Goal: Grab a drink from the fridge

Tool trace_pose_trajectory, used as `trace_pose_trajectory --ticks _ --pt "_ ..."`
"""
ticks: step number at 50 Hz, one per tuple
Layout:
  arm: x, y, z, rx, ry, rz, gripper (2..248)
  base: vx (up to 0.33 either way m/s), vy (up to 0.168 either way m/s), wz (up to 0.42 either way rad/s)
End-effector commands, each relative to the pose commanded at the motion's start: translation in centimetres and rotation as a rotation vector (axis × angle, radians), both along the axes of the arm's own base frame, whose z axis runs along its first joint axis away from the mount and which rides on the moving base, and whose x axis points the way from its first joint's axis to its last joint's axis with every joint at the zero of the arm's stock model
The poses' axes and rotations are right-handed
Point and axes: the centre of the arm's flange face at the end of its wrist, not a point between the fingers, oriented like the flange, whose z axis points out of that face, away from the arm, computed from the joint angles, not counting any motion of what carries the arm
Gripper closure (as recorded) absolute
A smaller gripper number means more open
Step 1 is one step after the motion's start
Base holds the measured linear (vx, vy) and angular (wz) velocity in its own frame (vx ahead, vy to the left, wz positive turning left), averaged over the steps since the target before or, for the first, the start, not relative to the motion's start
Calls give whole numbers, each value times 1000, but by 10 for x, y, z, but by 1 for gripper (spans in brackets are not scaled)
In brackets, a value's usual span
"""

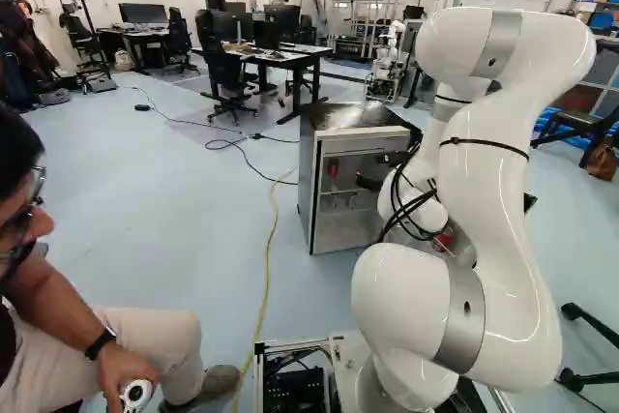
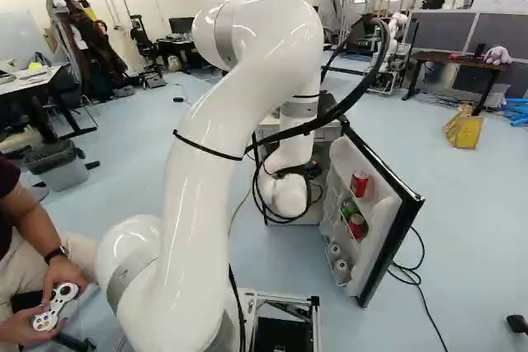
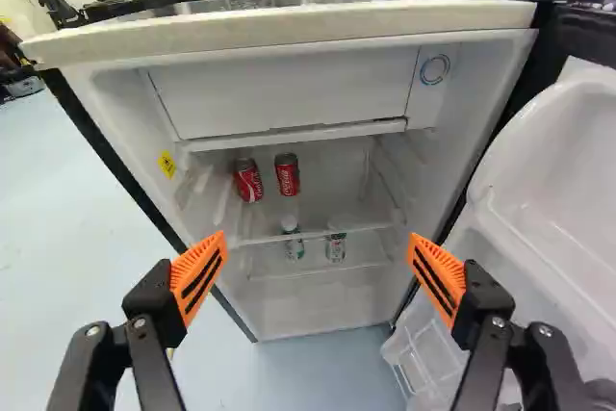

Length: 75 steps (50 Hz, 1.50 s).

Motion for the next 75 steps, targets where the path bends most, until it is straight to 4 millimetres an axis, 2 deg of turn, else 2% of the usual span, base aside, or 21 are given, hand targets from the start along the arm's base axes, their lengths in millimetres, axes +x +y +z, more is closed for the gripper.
trace_pose_trajectory --ticks 18,34,52,75 --pt "15 -25 -27 2 0 -12 3 0 0 0" --pt "30 -26 -49 11 -6 64 3 0 0 0" --pt "47 -23 -56 5 -25 135 3 0 0 0" --pt "80 -22 -63 -19 -61 195 3 0 0 0"
